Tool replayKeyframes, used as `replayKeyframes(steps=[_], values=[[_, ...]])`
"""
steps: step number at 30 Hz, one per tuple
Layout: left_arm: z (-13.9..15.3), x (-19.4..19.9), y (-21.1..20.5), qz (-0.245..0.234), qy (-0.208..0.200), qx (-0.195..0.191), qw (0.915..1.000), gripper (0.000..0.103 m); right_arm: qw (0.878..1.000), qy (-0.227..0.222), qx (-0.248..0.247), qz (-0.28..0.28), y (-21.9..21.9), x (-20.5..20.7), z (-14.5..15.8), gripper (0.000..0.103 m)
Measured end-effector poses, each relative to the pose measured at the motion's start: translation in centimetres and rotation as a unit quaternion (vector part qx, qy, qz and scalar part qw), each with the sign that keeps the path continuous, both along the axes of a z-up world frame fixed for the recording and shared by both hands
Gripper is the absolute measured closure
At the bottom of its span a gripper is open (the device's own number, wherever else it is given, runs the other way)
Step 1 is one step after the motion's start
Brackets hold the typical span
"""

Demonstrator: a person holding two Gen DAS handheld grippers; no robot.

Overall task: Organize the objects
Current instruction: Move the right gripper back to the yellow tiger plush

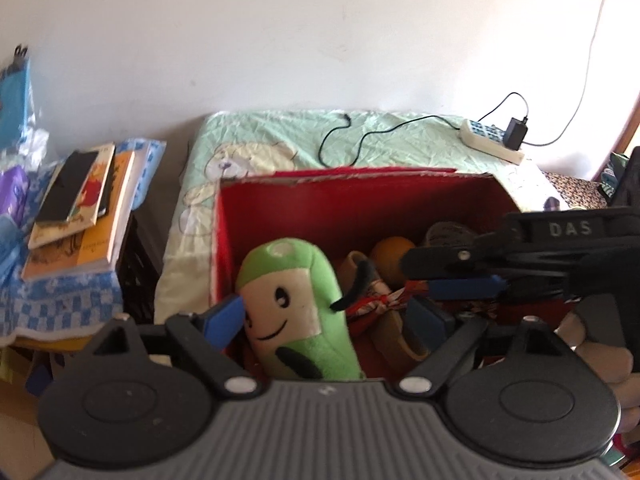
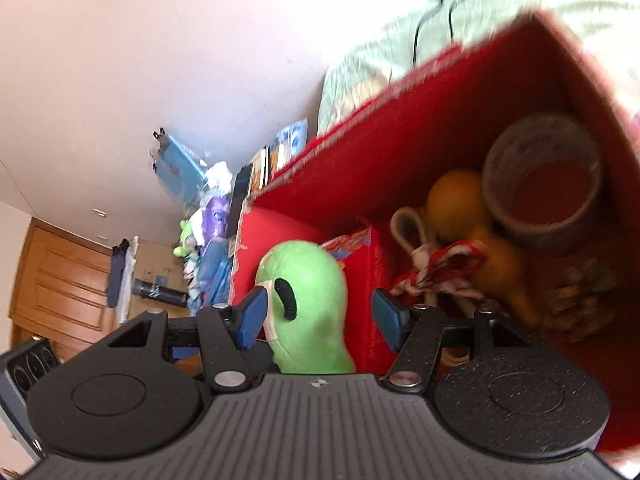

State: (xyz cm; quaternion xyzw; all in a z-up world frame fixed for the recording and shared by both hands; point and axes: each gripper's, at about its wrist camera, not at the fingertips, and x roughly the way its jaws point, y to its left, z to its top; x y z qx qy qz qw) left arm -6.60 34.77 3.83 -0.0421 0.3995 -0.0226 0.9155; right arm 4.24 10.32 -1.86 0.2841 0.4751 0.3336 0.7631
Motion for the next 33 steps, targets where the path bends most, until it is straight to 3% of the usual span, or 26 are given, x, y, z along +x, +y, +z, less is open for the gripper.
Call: replayKeyframes(steps=[5,11,21,26,33], values=[[1.1,0.7,-2.4,-0.036,-0.013,-0.014,0.9992,0.014,0.997,-0.06,-0.038,-0.021,-2.5,-1.6,2.1,0.041],[2.0,1.6,-8.7,-0.098,-0.023,-0.01,0.9948,0.014,0.992,-0.098,-0.057,-0.063,-7.9,-2.9,3.1,0.041],[1.3,2.0,-22.6,-0.158,-0.004,-0.013,0.9874,0.011,0.986,-0.094,-0.077,-0.112,-20.7,-3.8,2.9,0.041],[-0.2,2.6,-28.4,-0.174,0.015,-0.037,0.984,0.009,0.982,-0.095,-0.1,-0.132,-26.5,-4.3,2.2,0.041],[-1.9,4.2,-33.0,-0.175,0.053,-0.089,0.979,0.008,0.972,-0.103,-0.134,-0.163,-32.3,-4.9,0.3,0.042]])
